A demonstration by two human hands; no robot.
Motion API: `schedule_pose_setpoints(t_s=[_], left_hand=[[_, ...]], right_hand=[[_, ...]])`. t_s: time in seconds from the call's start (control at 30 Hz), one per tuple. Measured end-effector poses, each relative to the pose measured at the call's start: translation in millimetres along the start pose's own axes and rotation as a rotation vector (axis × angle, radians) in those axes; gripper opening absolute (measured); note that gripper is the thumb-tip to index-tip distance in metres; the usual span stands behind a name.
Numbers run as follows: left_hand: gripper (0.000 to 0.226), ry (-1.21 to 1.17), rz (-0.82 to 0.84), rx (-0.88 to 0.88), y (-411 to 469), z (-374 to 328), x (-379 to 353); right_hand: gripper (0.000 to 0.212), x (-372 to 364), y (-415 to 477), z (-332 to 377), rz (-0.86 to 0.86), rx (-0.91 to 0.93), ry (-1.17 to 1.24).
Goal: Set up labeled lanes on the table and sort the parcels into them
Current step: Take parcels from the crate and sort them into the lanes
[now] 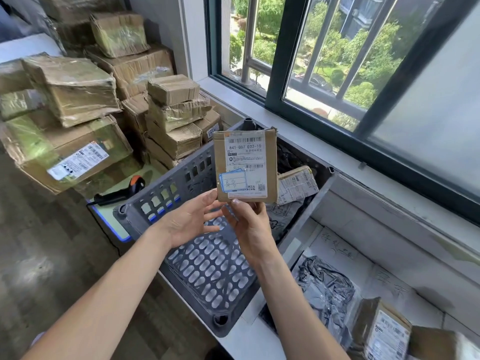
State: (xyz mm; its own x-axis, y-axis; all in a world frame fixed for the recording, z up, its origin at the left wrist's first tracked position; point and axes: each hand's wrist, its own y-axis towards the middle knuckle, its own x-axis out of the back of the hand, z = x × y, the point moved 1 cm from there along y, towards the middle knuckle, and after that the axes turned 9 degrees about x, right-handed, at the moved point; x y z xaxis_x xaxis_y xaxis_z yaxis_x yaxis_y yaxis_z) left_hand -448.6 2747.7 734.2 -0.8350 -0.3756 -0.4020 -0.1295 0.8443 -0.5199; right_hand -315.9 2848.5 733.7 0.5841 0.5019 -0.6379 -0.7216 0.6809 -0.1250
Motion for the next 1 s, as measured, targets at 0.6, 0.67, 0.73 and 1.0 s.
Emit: schedule_pose_setpoints(t_s=[0.6, 0.67, 0.73, 1.0], left_hand=[[0.096, -0.164, -0.070, -0.216, -14, -22, -24], [0.099, -0.096, -0.087, -0.180, -14, -24, -23], [0.094, -0.007, -0.079, -0.136, -15, -27, -21], [0.081, 0.110, -0.029, -0.071, -13, -31, -23]], right_hand=[[0.102, 42, -18, 34, 0.189, 0.002, -0.608], [0.109, 45, -15, 50, 0.133, 0.013, -0.594], [0.105, 47, -12, 66, 0.137, 0.027, -0.639], [0.085, 49, -10, 90, 0.181, 0.059, -0.718]])
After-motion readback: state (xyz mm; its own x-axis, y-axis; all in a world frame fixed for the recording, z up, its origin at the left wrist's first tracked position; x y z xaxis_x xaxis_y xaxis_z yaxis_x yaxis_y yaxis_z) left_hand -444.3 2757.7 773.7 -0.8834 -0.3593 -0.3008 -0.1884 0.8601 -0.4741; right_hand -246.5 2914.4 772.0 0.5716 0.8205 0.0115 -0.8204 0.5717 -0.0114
